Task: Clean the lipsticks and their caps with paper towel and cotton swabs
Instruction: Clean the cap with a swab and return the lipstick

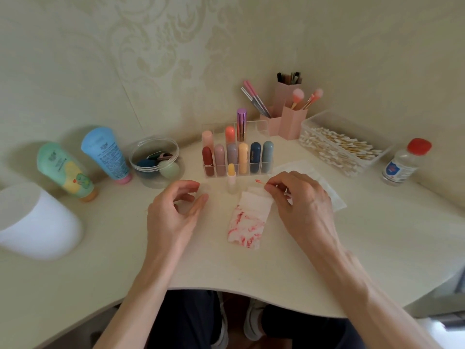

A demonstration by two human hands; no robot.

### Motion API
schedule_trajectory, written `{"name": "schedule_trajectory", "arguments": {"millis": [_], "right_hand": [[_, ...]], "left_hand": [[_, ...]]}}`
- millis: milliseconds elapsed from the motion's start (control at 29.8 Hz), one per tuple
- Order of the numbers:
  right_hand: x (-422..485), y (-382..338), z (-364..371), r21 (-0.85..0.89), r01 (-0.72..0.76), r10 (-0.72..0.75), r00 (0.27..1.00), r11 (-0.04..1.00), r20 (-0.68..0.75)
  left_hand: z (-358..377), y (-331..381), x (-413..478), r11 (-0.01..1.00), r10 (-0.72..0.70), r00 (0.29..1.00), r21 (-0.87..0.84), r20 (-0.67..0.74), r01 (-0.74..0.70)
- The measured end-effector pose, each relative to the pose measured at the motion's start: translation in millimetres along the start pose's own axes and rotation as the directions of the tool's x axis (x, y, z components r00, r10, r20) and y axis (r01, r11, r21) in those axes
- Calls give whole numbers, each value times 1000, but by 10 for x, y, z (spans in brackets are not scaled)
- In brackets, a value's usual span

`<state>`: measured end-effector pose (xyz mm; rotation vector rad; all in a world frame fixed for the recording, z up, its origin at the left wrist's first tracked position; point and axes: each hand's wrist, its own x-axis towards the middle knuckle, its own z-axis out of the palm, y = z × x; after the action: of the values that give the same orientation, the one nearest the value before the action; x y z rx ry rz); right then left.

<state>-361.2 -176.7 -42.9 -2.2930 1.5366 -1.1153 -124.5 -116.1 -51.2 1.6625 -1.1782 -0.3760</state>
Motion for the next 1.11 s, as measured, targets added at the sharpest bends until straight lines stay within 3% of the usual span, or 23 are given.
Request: {"name": "schedule_trajectory", "arguments": {"millis": [168, 335, 536, 704, 838, 1006, 1106], "right_hand": [[0, -8, -1, -9, 3, -3, 1000, 1000, -7], [-1, -16, -4, 2, 10, -10, 1000, 1000, 1], [0, -31, -1, 10, 15, -15, 1000, 1000, 5], [-6, -32, 0, 6, 15, -15, 1000, 1000, 1], [-4, -30, -1, -1, 21, -21, 1000, 1000, 0], [-2, -31, 0, -10, 20, -20, 1000, 1000, -7], [-3, -22, -5, -22, 8, -8, 1000, 1000, -8]], "left_hand": [[-10, 16, -23, 991, 84, 995, 106, -56, -78], [-18, 15, -20, 973, 181, 983, 153, -21, -175], [-108, -8, 95, 871, 210, 958, 407, 197, -275], [-75, 27, 154, 823, 225, 933, 458, 282, -337], [-62, 26, 105, 830, 228, 945, 461, 233, -314], [-28, 197, -39, 842, 386, 922, 395, 35, -367], [120, 308, -97, 904, 302, 952, 299, 58, -305]]}}
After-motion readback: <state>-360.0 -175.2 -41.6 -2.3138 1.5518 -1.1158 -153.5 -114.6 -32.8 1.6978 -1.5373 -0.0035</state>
